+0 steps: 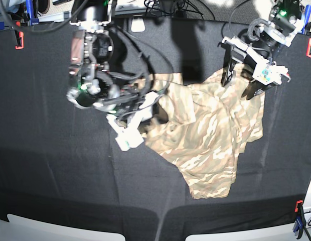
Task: Layout the t-shirt on the table in an organized manner, then fold the t-shirt properly
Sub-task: 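Pull the right gripper's shirt edge away from the left gripper, spreading it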
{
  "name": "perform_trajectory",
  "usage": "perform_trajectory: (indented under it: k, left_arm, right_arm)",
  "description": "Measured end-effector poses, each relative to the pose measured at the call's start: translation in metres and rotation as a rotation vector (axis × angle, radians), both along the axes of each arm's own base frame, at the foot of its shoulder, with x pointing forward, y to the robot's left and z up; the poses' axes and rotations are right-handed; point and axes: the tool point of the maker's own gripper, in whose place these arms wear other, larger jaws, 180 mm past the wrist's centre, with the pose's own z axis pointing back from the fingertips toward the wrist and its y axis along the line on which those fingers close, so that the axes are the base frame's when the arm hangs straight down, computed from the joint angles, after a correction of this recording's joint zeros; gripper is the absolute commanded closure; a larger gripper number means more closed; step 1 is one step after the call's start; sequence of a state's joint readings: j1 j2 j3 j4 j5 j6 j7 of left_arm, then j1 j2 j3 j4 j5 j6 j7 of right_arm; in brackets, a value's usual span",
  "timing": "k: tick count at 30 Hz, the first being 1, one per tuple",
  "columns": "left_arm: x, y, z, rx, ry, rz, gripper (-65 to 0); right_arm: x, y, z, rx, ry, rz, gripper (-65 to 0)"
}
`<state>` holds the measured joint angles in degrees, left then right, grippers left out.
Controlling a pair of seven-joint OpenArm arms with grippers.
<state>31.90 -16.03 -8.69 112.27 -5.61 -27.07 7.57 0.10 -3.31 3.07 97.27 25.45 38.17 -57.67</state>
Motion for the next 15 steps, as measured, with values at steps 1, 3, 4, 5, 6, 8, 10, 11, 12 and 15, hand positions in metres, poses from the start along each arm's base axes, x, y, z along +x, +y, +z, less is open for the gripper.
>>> perform_trajectory:
  k: [1,3,4,5,6,8,10,11,12,15]
  left_arm:
    - [0.000,0.000,0.000,0.000,0.000,0.000,-36.5]
    - [0.000,0.000,0.000,0.000,0.000,0.000,-36.5]
    - [0.000,0.000,0.000,0.000,0.000,0.000,-36.5]
    - [0.000,0.000,0.000,0.000,0.000,0.000,-36.5]
    - [0.000,0.000,0.000,0.000,0.000,0.000,-36.5]
    - [0.000,0.000,0.000,0.000,0.000,0.000,-36.5]
    - [0.000,0.000,0.000,0.000,0.000,0.000,-36.5]
    - [0.000,0.000,0.000,-0.001,0.000,0.000,-36.5]
    - [0.000,0.000,0.000,-0.001,0.000,-0.001,-36.5]
    - [0.000,0.000,0.000,0.000,0.000,0.000,-36.5]
  right_arm:
    - [0.001,-0.003,0.002,-0.017,-0.008,0.002,0.0]
    - [0.004,-0.010,0.013,-0.058,-0.038,0.003,0.0]
    - [0.009,-0.015,0.020,-0.084,-0.065,-0.007,0.0]
    - [0.015,-0.022,0.030,-0.104,-0.096,-0.024,0.0]
    - [0.021,-0.029,0.042,-0.120,-0.136,-0.039,0.0]
    - [0.032,-0.047,0.064,-0.146,-0.213,-0.068,0.0]
    - [0.044,-0.071,0.079,-0.184,-0.263,-0.109,0.0]
    - [0.049,-0.086,0.084,-0.211,-0.279,-0.133,0.0]
    - [0.054,-0.103,0.087,-0.242,-0.288,-0.165,0.0]
    - [0.061,-0.153,0.098,-0.305,-0.310,-0.264,0.0]
